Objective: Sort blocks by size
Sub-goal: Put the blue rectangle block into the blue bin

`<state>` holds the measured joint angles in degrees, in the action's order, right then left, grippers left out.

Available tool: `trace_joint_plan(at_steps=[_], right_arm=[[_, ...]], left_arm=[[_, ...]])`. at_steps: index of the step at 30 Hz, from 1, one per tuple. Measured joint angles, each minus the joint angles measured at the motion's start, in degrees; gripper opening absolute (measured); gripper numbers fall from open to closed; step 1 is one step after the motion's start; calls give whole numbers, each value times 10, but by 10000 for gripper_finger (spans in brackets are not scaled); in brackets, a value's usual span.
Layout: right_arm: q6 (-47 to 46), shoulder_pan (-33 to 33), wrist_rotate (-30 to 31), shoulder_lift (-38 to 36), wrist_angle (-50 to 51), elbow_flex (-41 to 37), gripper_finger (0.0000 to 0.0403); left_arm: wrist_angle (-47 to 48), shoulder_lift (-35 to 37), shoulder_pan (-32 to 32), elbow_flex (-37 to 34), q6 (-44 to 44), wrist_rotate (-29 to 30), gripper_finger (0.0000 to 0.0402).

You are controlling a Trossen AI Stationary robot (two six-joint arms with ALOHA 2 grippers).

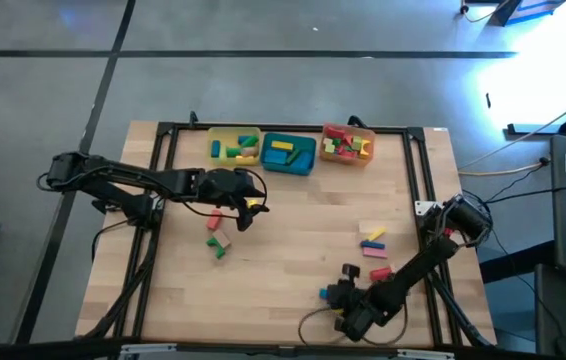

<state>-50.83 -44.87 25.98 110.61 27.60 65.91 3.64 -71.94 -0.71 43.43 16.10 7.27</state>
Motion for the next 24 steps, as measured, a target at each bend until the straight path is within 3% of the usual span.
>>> trace_joint_plan(at_steps=[8, 18, 24], right_arm=[[171, 79, 42, -33, 103, 62, 113], [399, 241, 157, -36, 272, 155, 114], [579, 350, 154, -36, 198, 163, 117]], left_arm=[[0, 0, 0, 0, 0, 0, 182], [6, 51, 0, -1, -2, 0, 182], [36, 118, -1, -1, -30, -1, 182]])
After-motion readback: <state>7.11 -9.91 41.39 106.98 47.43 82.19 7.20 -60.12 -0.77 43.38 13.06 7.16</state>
